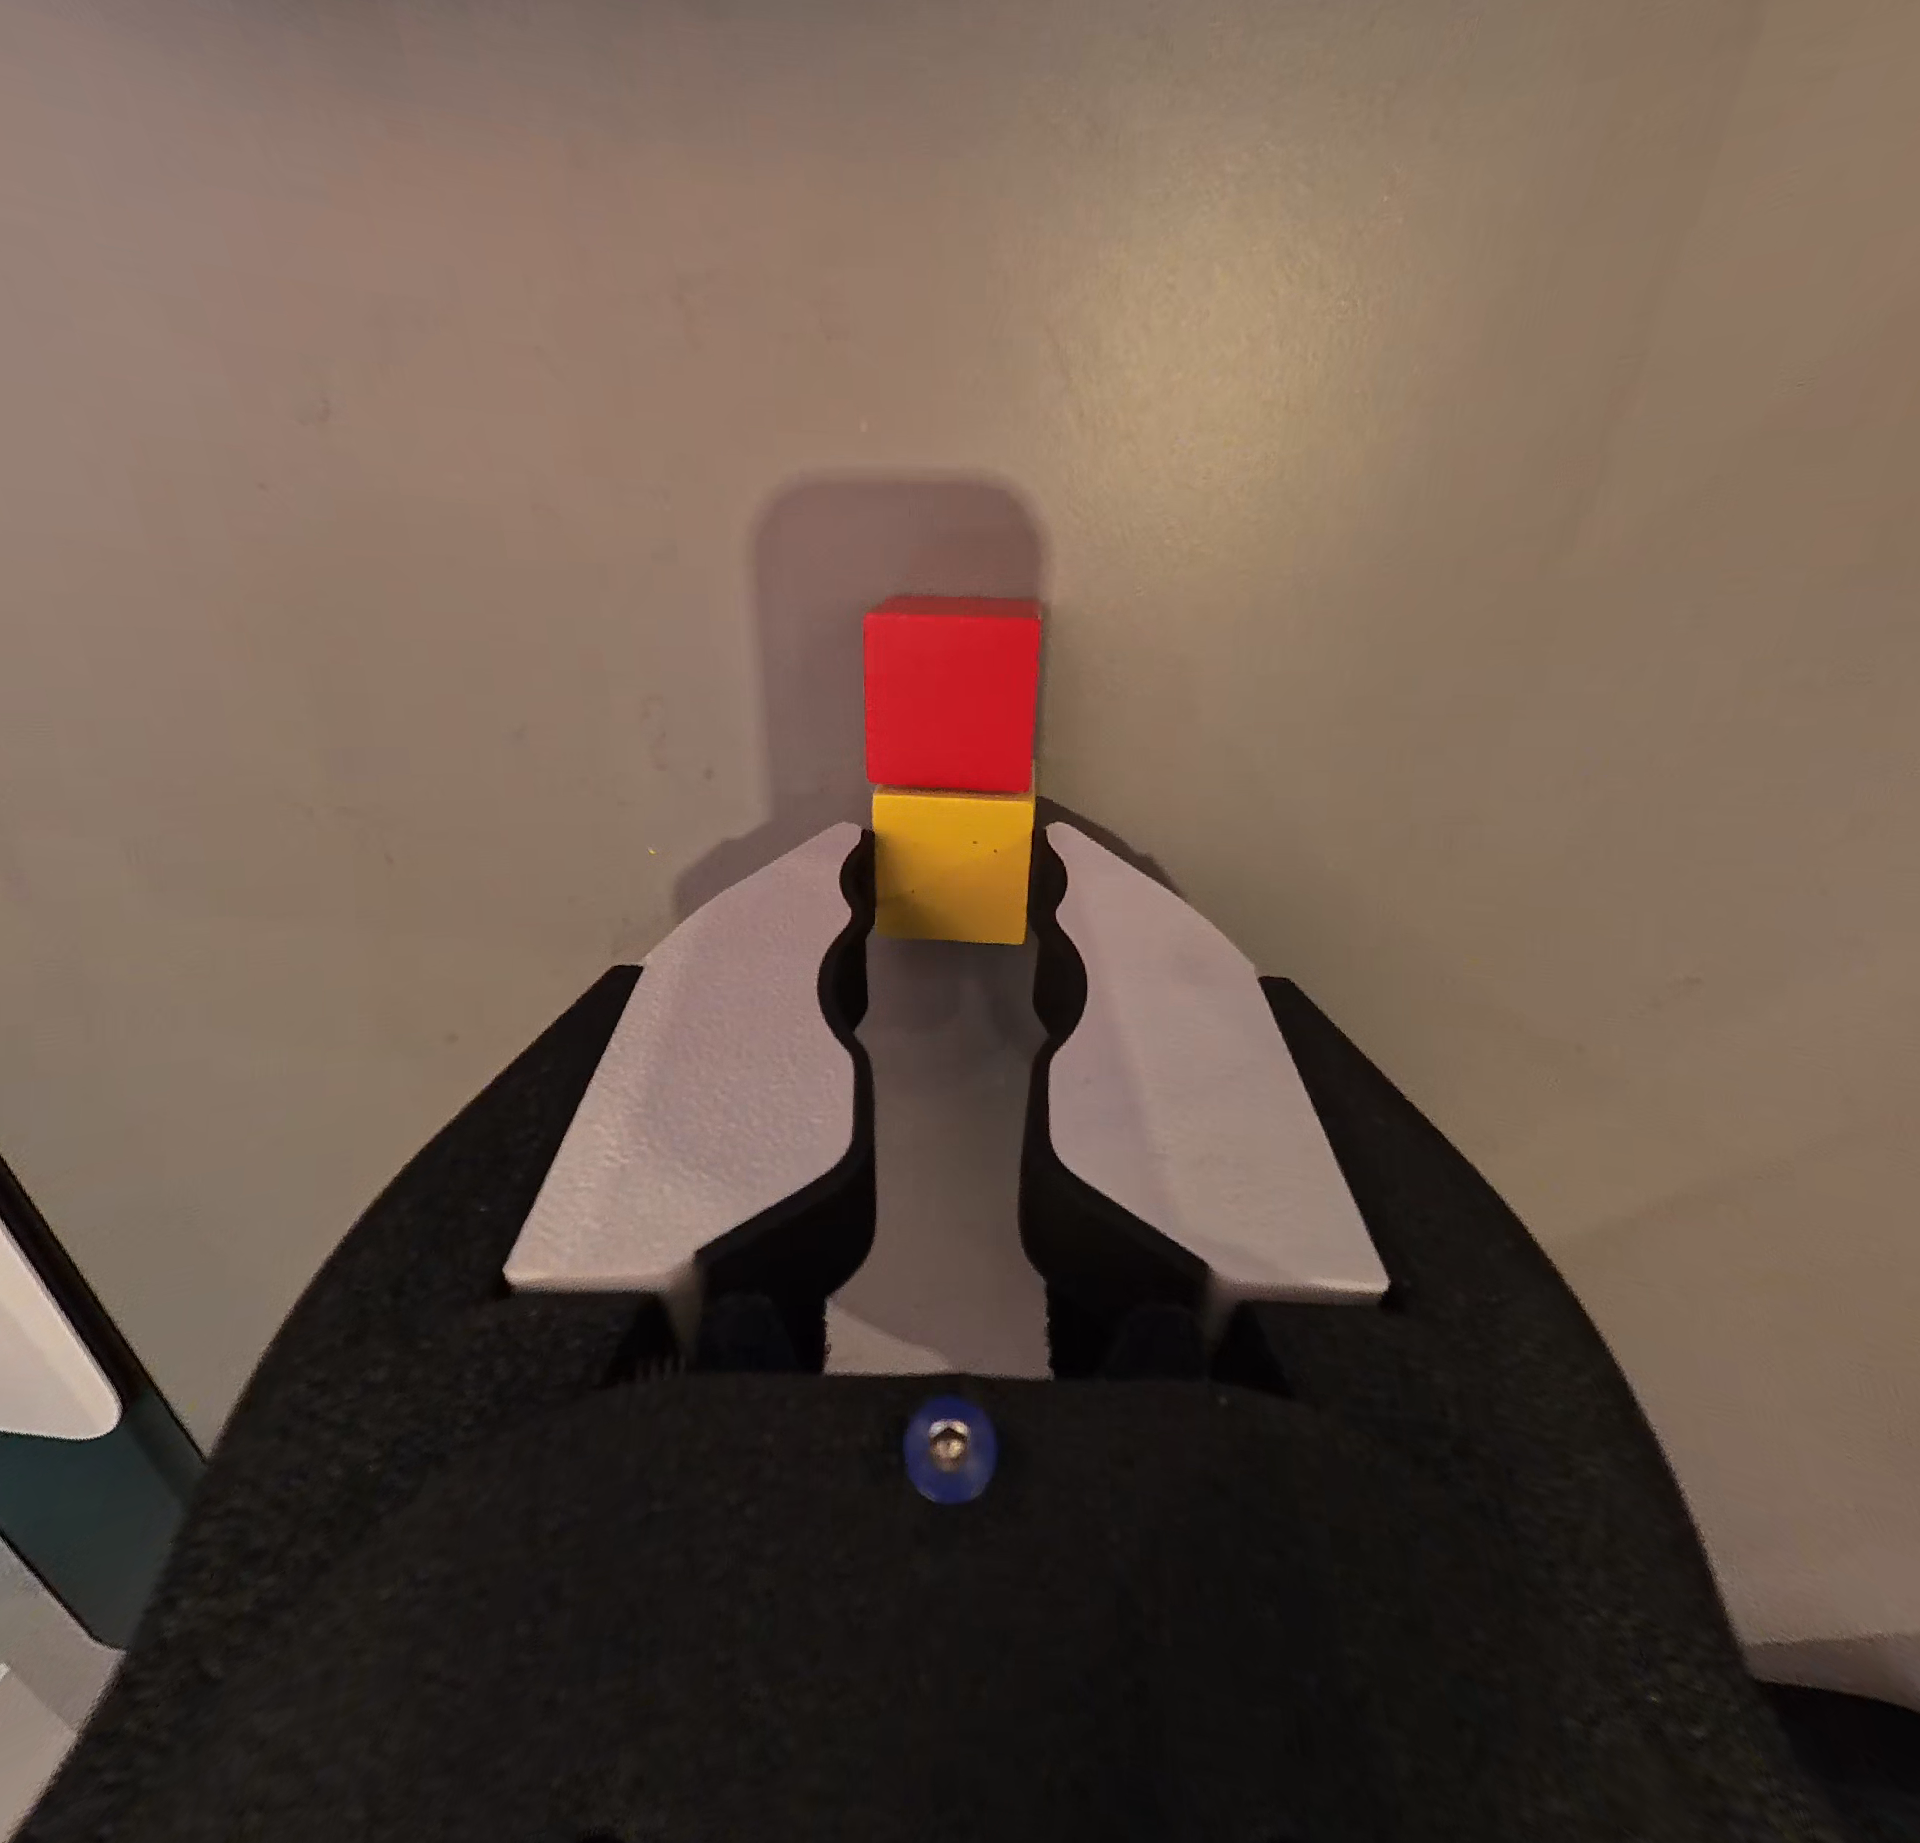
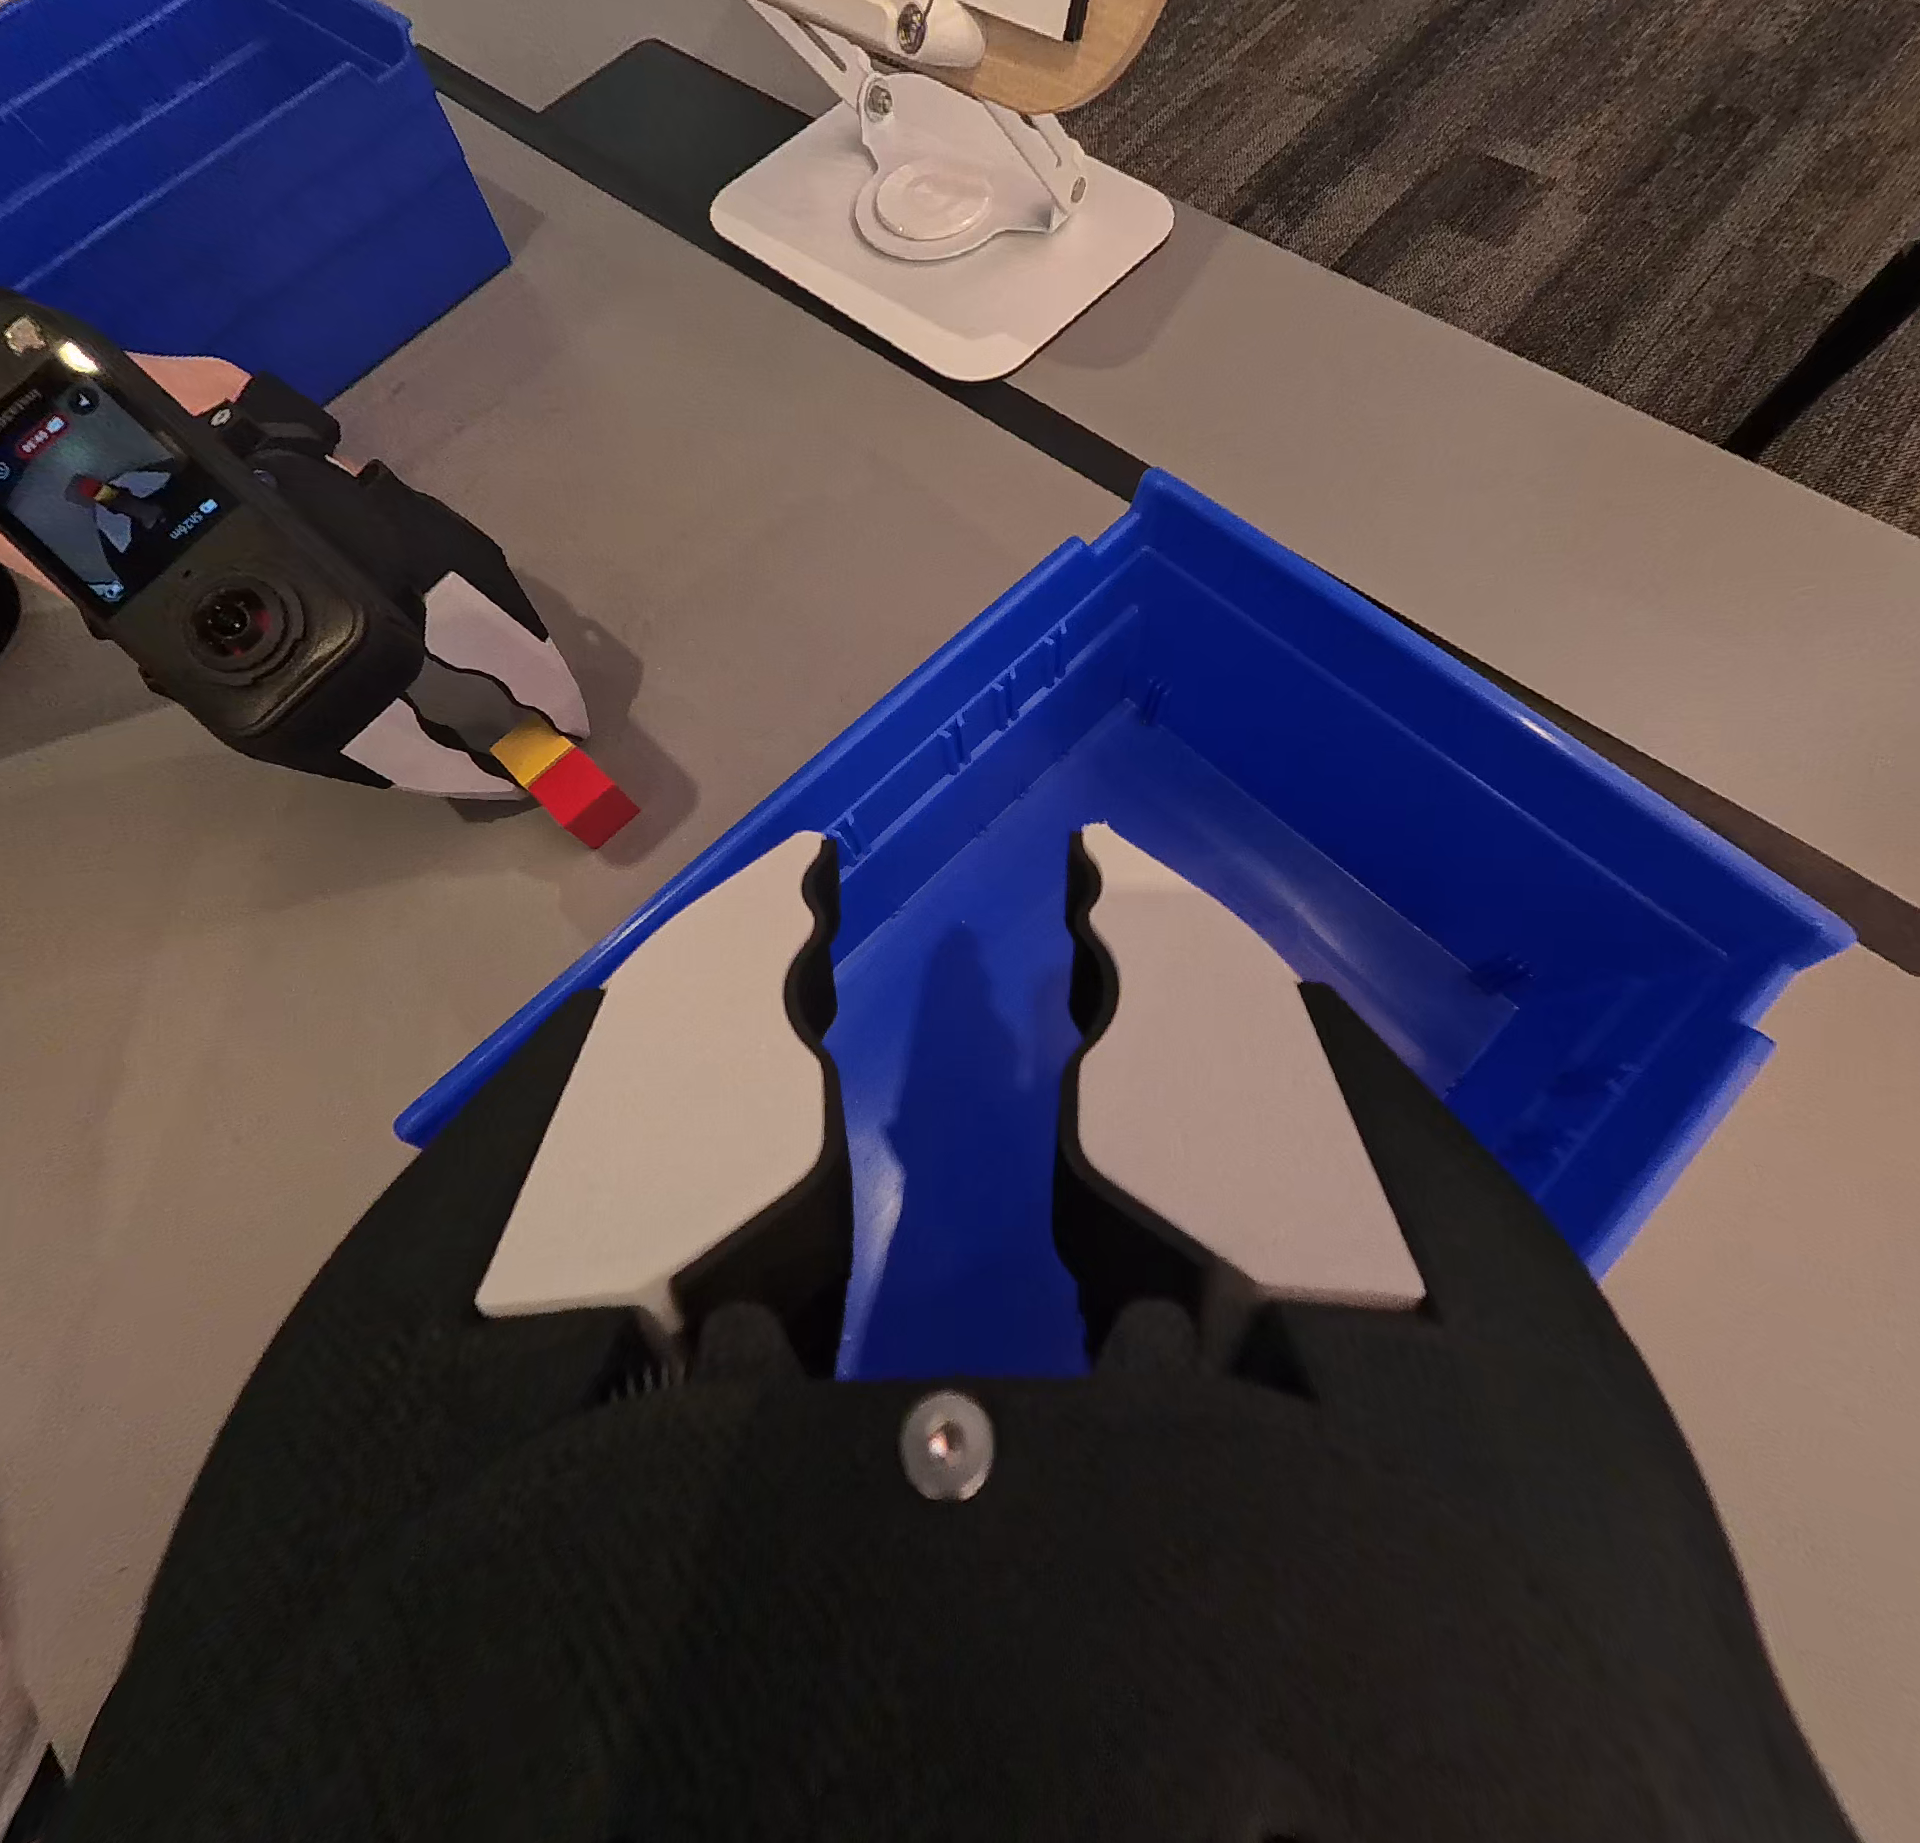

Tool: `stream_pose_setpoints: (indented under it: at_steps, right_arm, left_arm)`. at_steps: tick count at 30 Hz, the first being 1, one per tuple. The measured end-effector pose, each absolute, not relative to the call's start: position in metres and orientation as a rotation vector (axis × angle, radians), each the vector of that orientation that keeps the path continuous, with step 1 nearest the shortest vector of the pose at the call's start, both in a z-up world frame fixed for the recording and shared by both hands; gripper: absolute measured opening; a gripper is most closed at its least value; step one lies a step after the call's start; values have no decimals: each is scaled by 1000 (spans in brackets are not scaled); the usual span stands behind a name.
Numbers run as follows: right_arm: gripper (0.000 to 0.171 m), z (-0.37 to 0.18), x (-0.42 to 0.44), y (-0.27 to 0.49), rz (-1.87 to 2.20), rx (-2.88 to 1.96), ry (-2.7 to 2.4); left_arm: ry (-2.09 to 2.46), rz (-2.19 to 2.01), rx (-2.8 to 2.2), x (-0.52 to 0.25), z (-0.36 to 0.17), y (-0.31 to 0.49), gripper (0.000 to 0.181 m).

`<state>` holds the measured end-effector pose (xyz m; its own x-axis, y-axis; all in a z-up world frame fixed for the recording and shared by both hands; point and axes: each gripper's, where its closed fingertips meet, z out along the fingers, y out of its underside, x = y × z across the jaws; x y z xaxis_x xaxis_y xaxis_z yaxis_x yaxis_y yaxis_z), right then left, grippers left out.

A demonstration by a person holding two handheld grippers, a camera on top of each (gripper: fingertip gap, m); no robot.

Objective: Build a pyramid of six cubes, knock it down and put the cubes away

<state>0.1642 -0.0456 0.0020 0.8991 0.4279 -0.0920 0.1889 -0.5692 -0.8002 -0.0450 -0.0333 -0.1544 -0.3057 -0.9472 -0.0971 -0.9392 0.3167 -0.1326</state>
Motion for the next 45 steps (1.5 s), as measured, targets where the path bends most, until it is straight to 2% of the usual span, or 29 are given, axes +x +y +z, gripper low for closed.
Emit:
stream_pose_setpoints:
  at_steps: [20, 25, 29, 33, 36, 40, 42, 45]
  right_arm:
    - [43, -8, 170, -47, 374, -2213, -427]
    - [43, -11, 170, -47, 384, -2221, -430]
    - [43, -12, 172, -47, 388, -2222, -423]
    - [43, -14, 173, -49, 390, -2227, -426]
    - [43, -14, 175, -50, 397, -2224, -418]
    - [43, -11, 176, -51, 404, -2211, -416]
    - [43, -8, 176, -51, 409, -2199, -410]
    - [43, -9, 176, -51, 403, -2205, -412]
  left_arm:
    - [2422, -65, -1743, -44, -159, -32, 29]
    - [2411, -101, -1748, -42, -157, -33, 44]
    - [2381, -140, -1735, -41, -141, -32, 46]
    - [2282, -184, -1700, -53, -97, -28, 45]
    - [2157, -202, -1689, -87, -53, -16, 45]
    - [1918, -56, -1875, -185, -14, 33, 45]
    - [1760, 48, -2078, -251, -10, 59, 45]
    - [1244, 206, -2513, -352, -23, 85, 33]
